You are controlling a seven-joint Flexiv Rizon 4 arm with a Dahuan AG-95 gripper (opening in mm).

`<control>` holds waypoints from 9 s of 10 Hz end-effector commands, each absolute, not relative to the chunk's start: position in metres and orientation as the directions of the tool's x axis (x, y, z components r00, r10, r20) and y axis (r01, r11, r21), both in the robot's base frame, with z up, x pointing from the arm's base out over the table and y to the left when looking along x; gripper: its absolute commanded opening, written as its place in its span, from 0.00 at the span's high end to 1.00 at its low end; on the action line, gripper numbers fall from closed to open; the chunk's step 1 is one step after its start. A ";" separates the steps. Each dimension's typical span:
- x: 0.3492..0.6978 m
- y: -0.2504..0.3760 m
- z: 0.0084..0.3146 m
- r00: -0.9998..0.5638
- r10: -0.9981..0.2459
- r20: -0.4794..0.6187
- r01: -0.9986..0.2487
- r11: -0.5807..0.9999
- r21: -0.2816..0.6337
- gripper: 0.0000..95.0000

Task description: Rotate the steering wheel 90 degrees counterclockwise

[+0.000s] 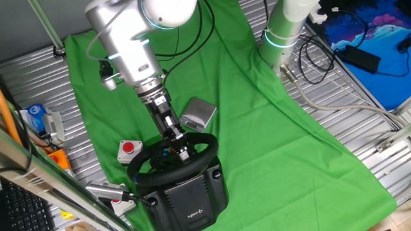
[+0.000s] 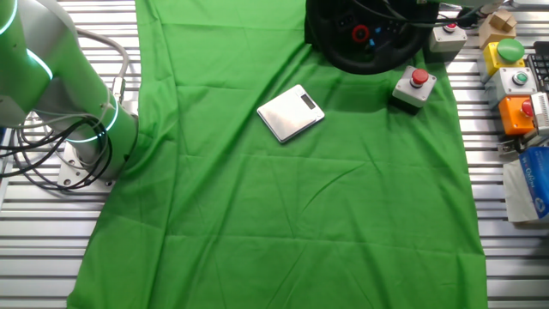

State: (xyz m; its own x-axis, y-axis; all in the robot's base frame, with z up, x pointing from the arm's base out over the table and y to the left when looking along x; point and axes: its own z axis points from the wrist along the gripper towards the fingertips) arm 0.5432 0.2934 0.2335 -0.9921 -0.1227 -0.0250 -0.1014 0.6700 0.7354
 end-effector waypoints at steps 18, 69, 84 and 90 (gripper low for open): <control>0.514 0.280 0.207 -0.982 -0.161 -0.096 -0.181 0.668 0.722 1.00; 0.483 0.262 0.192 -0.963 -0.240 -0.121 -0.254 0.664 0.703 1.00; 0.483 0.252 0.171 -0.917 -0.323 -0.232 -0.392 0.640 0.660 1.00; 0.474 0.246 0.180 -0.960 -0.250 -0.124 -0.259 0.634 0.729 1.00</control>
State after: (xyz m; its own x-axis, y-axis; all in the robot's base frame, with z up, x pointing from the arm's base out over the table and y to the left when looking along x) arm 0.4736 0.2451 0.1799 -0.9463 -0.2738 -0.1721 -0.3112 0.6262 0.7148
